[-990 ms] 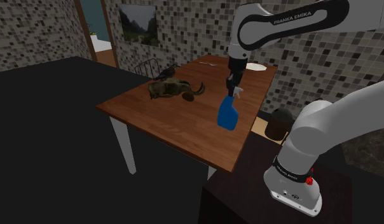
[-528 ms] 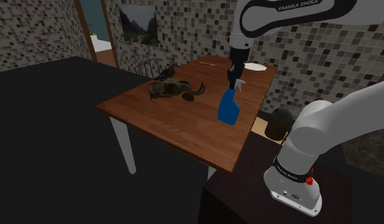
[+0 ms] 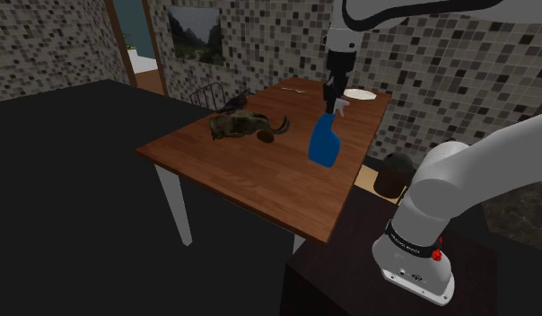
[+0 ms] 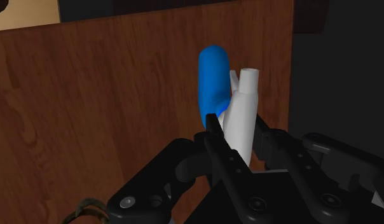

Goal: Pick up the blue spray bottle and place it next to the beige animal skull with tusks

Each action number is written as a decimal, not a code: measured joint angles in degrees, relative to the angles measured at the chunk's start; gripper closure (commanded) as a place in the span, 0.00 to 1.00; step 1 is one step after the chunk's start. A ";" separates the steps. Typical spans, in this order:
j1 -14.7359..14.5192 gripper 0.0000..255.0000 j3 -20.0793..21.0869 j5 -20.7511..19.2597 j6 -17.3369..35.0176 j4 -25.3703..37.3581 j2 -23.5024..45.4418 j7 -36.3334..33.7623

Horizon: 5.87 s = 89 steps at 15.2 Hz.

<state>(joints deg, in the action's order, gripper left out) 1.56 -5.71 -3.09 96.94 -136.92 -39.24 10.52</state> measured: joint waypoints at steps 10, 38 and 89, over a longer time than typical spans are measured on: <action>-0.21 1.00 0.33 0.35 -7.37 8.70 1.33 0.02; -0.80 1.00 0.20 1.26 -22.11 36.36 14.33 0.65; -0.64 1.00 -1.17 5.67 8.70 46.86 55.88 2.68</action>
<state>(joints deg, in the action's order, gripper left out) 0.91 -6.87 2.58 105.64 -90.06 16.64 13.21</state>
